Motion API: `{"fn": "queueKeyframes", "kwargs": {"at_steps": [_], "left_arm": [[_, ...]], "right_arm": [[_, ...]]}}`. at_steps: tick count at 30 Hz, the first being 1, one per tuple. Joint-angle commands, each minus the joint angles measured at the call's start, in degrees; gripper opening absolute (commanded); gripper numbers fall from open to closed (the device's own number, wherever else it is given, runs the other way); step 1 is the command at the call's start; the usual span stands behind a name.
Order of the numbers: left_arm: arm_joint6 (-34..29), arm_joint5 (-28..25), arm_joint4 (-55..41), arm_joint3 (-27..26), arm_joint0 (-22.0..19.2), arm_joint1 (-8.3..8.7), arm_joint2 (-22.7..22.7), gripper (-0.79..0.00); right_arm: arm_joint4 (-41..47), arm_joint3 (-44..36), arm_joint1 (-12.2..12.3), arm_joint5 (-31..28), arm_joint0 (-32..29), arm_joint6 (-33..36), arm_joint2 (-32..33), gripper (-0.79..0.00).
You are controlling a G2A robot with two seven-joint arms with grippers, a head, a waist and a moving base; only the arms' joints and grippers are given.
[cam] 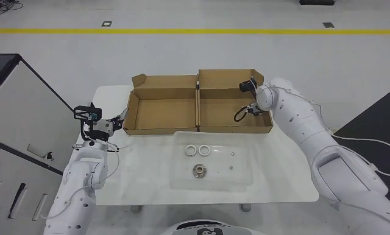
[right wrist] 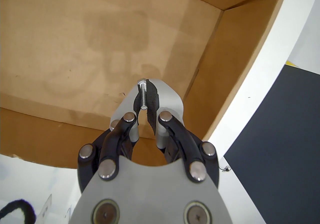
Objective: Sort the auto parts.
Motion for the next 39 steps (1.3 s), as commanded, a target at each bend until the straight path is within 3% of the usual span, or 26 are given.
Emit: {"fn": "queueKeyframes", "kwargs": {"at_steps": [1,3,9,13,16,18,27,39], "left_arm": [[0.0,0.0,0.0,0.0,0.0,0.0,0.0,0.0],[0.0,0.0,0.0,0.0,0.0,0.0,0.0,0.0],[0.0,0.0,0.0,0.0,0.0,0.0,0.0,0.0],[0.0,0.0,0.0,0.0,0.0,0.0,0.0,0.0],[0.0,0.0,0.0,0.0,0.0,0.0,0.0,0.0],[0.0,0.0,0.0,0.0,0.0,0.0,0.0,0.0],[0.0,0.0,0.0,0.0,0.0,0.0,0.0,0.0],[0.0,0.0,0.0,0.0,0.0,0.0,0.0,0.0]], "right_arm": [[-0.12,1.52,-0.45,-0.15,0.49,-0.31,-0.48,-0.785],[0.33,2.98,-0.94,-0.55,1.01,-0.71,-0.76,-0.785],[0.79,5.87,-2.14,-1.74,2.31,-1.85,-1.42,-0.462],[0.91,6.76,-2.57,-2.35,2.84,-2.14,-1.5,-0.329],[1.15,6.97,-2.76,-2.82,3.32,-2.27,-1.24,-0.114],[1.56,6.42,-2.75,-3.83,3.61,-2.27,-0.84,-0.018],[-0.24,-2.69,-0.95,-7.69,3.44,0.51,2.12,0.0],[-2.14,-32.27,5.52,-17.62,-8.05,11.03,13.86,0.0]]}}
